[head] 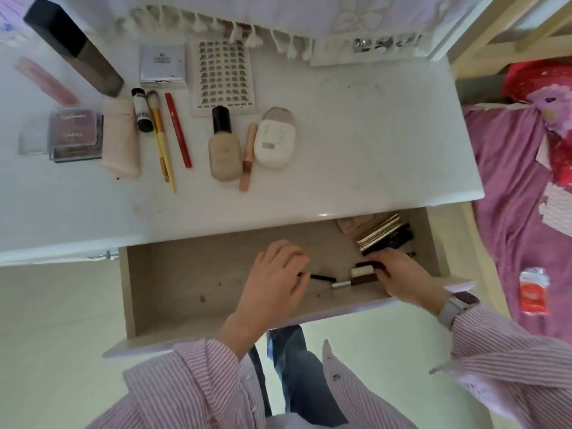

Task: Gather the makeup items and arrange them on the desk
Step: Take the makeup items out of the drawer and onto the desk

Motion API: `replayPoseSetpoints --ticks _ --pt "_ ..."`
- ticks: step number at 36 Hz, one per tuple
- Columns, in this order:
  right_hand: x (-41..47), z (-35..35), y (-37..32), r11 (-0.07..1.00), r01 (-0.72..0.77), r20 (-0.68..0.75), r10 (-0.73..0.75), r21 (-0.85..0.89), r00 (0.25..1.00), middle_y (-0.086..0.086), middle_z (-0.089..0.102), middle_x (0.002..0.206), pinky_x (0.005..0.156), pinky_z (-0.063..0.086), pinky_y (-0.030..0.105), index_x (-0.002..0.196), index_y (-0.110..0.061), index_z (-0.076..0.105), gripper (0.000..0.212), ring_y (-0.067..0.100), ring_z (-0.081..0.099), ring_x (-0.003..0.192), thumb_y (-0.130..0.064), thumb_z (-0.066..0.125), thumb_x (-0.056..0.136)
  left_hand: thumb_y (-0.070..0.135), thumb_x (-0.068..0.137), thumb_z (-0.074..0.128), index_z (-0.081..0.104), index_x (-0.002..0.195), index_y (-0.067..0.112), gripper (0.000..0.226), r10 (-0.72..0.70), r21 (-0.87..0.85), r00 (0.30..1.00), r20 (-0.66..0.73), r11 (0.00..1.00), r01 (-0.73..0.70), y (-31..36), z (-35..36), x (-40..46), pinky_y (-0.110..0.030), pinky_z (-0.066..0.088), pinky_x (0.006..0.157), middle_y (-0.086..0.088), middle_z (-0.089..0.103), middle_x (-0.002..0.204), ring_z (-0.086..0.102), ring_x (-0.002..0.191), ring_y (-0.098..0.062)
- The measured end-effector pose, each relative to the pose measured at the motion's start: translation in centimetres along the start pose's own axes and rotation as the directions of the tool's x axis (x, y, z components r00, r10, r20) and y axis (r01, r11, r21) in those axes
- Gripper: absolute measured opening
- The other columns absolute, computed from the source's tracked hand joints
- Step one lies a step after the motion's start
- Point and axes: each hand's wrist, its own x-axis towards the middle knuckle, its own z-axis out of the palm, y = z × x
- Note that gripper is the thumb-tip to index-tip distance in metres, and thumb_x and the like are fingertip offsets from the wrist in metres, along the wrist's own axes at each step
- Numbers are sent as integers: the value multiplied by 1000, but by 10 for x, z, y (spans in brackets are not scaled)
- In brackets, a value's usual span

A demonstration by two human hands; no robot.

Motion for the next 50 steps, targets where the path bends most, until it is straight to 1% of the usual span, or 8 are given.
replayPoseSetpoints --ticks 4,9,15,19,25,30,37,50 --pt "12 2 21 987 -144 114 151 -65 982 11 49 131 101 38 37 130 -13 47 41 28 44 121 -15 49 89 21 94 44 52 128 17 35 -186 8 933 309 981 193 -6 30 8 -32 28 105 -1 49 133 35 126 -20" --pt "28 7 17 964 -232 256 258 -127 932 16 48 129 96 41 38 131 -12 39 44 33 46 117 -19 50 88 15 92 44 45 133 22 42 -276 197 816 507 959 202 -17 61 24 -37 28 100 -1 41 140 32 127 -24" --pt "31 13 9 929 -193 207 266 -316 942 13 39 133 98 36 42 134 -24 34 47 32 36 124 -32 48 90 16 89 45 57 116 23 30 -315 285 752 578 942 176 -16 79 27 -36 29 92 -3 54 126 39 118 -25" --pt "35 17 2 901 -109 216 216 -419 952 12 31 137 99 33 41 134 -12 41 48 30 30 127 -27 47 89 22 89 50 62 111 24 25 -353 298 692 629 932 205 -15 82 26 -36 33 92 -4 58 119 44 115 -24" --pt "35 11 -2 959 -37 309 127 -280 943 8 49 126 86 43 37 126 -12 47 42 27 50 110 -35 48 91 28 89 51 63 105 23 21 -381 286 661 646 924 254 -14 80 29 -30 37 80 -4 62 112 56 102 -23" --pt "39 15 -9 986 -32 436 102 -166 894 7 43 129 80 41 32 127 -18 45 39 22 48 95 -36 44 92 26 89 51 60 108 19 22 -410 226 613 675 906 357 -14 73 25 -29 42 79 -6 63 112 57 99 -25" --pt "41 17 -23 989 99 455 -40 -106 890 8 60 111 76 42 28 118 -12 53 31 23 57 94 -32 46 95 20 91 50 59 104 13 18 -454 164 641 619 873 459 -18 56 15 -30 44 79 -8 63 108 57 94 -23" --pt "34 5 -43 934 194 553 5 -301 833 14 55 125 83 40 27 125 -1 49 32 24 55 101 -9 42 96 16 95 47 59 113 16 22 -438 -40 828 350 876 480 -4 21 7 -16 35 66 -1 56 111 49 78 -9"
